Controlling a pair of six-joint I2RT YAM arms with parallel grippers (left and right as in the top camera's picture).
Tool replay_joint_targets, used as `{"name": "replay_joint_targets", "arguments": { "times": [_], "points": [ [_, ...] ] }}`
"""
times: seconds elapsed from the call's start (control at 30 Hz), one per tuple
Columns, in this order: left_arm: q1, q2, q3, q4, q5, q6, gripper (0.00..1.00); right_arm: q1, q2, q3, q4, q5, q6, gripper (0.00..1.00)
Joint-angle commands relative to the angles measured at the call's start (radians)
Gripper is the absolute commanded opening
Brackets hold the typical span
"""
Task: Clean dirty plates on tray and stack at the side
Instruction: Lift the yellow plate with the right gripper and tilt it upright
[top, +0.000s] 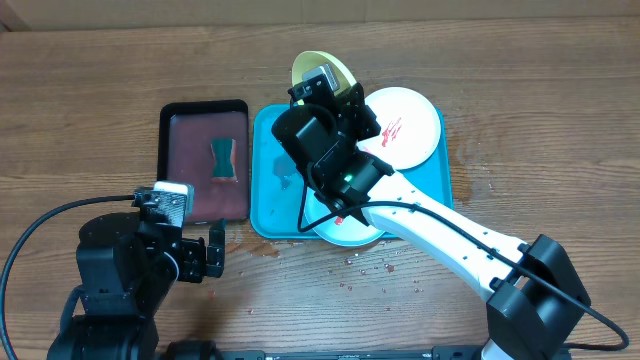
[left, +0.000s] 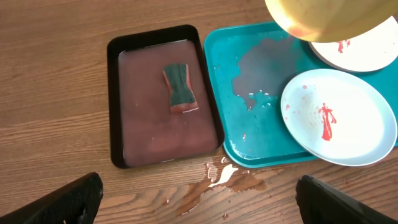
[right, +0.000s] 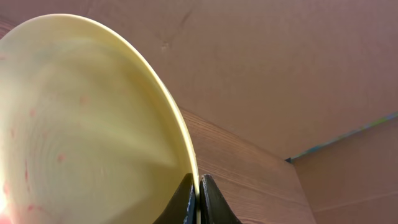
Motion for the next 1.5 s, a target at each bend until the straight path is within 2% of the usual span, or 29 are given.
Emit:
{"name": "replay_joint_targets", "arguments": {
  "times": [0.0,0.17,0.27,0.4,0.57,0.77,0.87,1.03,1.13,1.23,1.3,1.47],
  "points": [
    [-0.005,-0.003,-0.01,0.004,-0.013,-0.014,1.0,-0.003,0.001,0.026,0.015,0.008,0.009,0.04],
    [-0.005,-0.003,-0.01,0.004,-0.013,-0.014,1.0,-0.003,0.001,0.026,0.018,0.004,-0.003,0.04],
    [-0.005,-0.003,-0.01,0.003,-0.013,-0.014,1.0,-0.013,0.001,0.026,0.063,0.069,-0.021,0.04],
    [-0.005,-0.003,-0.01,0.004,-0.013,-0.014,1.0,0.004,0.001,0.026,0.067,0.07,-0.104,0.04],
    [-0.005,-0.003,-0.01,0.003,-0.013,-0.014,1.0,-0.026,0.001,0.026,0.174,0.117,-0.154,0.04],
    [-0.005,-0.003,-0.01,0.003,-0.013,-0.014,1.0,0.005,0.001,0.026,0.127,0.071,-0.236,0.04],
    [-0.005,-0.003,-0.01,0.004,-0.013,-0.014,1.0,-0.025,0.001,0.026,0.183,0.096,-0.19,0.04],
    [-0.005,-0.003,-0.01,0.003,-0.013,-0.014,1.0,0.011,0.001,0.026,0.111,0.04,-0.213,0.04],
    [-0.005,-0.003,-0.01,0.003,-0.013,-0.014,1.0,0.006,0.001,0.026,0.137,0.035,-0.163,0.04],
    [-0.005,-0.003,-0.01,0.004,-0.013,-0.014,1.0,0.021,0.001,0.026,0.11,0.022,-0.186,0.04],
    [-0.005,-0.003,-0.01,0.004,-0.013,-0.014,1.0,0.011,0.001,0.026,0.119,0.02,-0.129,0.04],
    [-0.005,-0.003,-0.01,0.003,-0.013,-0.014,1.0,0.012,0.001,0.026,0.063,-0.025,-0.114,0.04]
  ]
}}
